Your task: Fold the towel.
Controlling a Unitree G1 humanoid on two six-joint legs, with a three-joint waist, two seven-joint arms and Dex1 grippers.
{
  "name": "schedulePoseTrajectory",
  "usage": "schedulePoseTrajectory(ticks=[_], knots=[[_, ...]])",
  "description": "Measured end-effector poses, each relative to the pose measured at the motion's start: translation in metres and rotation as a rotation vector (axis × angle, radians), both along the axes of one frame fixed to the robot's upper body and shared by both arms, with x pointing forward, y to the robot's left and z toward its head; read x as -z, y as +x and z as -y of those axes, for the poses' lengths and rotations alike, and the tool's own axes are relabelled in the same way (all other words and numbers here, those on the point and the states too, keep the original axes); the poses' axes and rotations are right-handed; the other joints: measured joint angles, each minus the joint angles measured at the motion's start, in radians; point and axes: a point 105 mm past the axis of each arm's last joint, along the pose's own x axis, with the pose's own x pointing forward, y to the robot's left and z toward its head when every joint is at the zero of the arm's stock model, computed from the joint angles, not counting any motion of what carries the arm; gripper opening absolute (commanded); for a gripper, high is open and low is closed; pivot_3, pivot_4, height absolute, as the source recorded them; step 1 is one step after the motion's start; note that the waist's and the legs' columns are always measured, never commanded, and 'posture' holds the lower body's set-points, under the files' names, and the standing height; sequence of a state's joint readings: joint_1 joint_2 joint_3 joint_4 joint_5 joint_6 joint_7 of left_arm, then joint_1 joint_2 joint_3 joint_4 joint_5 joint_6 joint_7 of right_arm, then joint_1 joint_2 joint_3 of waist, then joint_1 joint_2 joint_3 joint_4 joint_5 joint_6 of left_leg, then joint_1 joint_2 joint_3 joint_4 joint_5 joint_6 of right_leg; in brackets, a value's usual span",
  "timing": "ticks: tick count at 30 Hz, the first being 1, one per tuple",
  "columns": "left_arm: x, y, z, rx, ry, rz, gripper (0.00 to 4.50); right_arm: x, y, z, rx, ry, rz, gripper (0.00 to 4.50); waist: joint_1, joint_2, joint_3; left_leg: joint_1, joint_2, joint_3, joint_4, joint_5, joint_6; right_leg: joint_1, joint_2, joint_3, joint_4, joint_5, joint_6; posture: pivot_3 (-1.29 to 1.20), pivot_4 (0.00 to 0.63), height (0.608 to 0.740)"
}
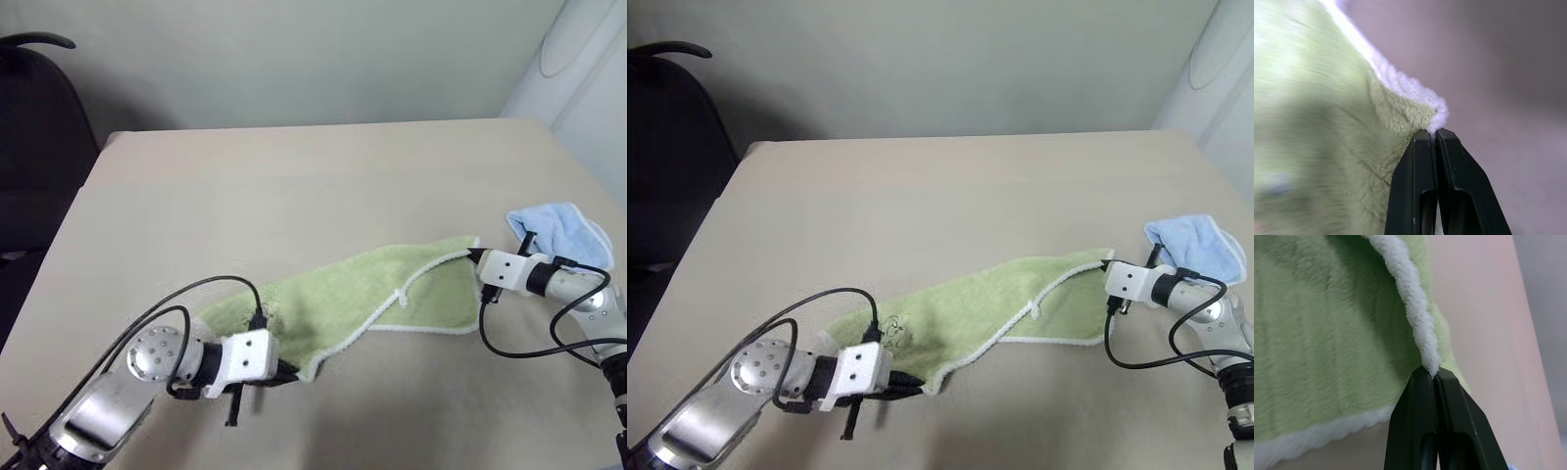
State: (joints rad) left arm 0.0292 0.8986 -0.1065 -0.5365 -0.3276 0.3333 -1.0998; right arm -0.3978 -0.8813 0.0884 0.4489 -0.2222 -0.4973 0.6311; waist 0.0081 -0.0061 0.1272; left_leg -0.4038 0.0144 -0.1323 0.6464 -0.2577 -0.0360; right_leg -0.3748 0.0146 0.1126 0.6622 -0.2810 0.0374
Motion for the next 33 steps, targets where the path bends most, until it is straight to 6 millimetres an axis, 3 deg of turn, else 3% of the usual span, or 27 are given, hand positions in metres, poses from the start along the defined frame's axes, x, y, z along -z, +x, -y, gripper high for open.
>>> schedulePoseTrajectory(ticks=[6,10,14,18,20,26,29,33], knots=[[-0.046,0.021,-0.007,-0.186,-0.240,0.007,0.03,-0.007,0.008,0.004,0.019,0.012,0.018,0.00,0.001,0.000,0.000,0.000,0.000,0.000,0.000,0.001,-0.001,0.000,0.000,0.000,0.000,0.000,0.000,0.00,0.150,0.740],[-0.099,0.050,-0.018,-0.321,-0.458,0.106,0.03,-0.023,0.020,0.008,0.049,0.035,0.052,0.00,0.000,0.001,0.000,0.001,0.000,0.001,0.001,0.003,-0.004,0.001,0.000,0.000,0.000,0.000,0.000,0.00,0.150,0.740],[-0.133,0.079,-0.037,-0.455,-0.610,0.180,0.03,-0.042,0.031,0.017,0.098,0.067,0.099,0.00,0.001,0.001,0.000,0.002,0.000,0.000,0.001,0.008,-0.011,0.001,0.000,0.000,0.000,0.000,0.001,0.00,0.150,0.740],[-0.163,0.111,-0.046,-0.537,-0.736,0.248,0.03,-0.072,0.044,0.029,0.155,0.104,0.175,0.00,0.001,0.002,0.000,0.001,0.000,0.000,0.001,0.008,-0.011,0.001,0.000,0.000,0.000,0.001,0.001,0.00,0.150,0.740],[-0.182,0.126,-0.048,-0.555,-0.788,0.305,0.03,-0.098,0.053,0.030,0.173,0.121,0.241,0.00,-0.002,0.002,0.001,0.000,0.000,0.000,0.001,0.008,-0.011,0.000,0.000,0.000,0.000,0.001,0.001,0.00,0.150,0.740],[-0.225,0.148,-0.055,-0.548,-0.868,0.392,0.03,-0.161,0.061,0.033,0.186,0.150,0.386,0.00,-0.002,0.003,0.001,-0.003,0.000,0.000,0.001,0.009,-0.011,-0.004,0.000,0.000,0.000,0.001,0.002,0.00,0.150,0.740],[-0.234,0.143,-0.058,-0.513,-0.850,0.433,0.03,-0.181,0.056,0.033,0.163,0.153,0.415,0.00,-0.003,0.003,0.001,-0.006,0.000,0.000,0.000,0.011,-0.011,-0.006,0.000,0.000,0.000,0.001,0.002,0.00,0.150,0.740],[-0.208,0.124,-0.065,-0.486,-0.759,0.380,0.03,-0.159,0.040,0.036,0.094,0.154,0.286,0.00,-0.002,0.002,0.001,-0.007,0.000,0.000,0.000,0.011,-0.011,-0.006,0.000,0.000,-0.001,0.002,0.002,0.00,0.150,0.740]])
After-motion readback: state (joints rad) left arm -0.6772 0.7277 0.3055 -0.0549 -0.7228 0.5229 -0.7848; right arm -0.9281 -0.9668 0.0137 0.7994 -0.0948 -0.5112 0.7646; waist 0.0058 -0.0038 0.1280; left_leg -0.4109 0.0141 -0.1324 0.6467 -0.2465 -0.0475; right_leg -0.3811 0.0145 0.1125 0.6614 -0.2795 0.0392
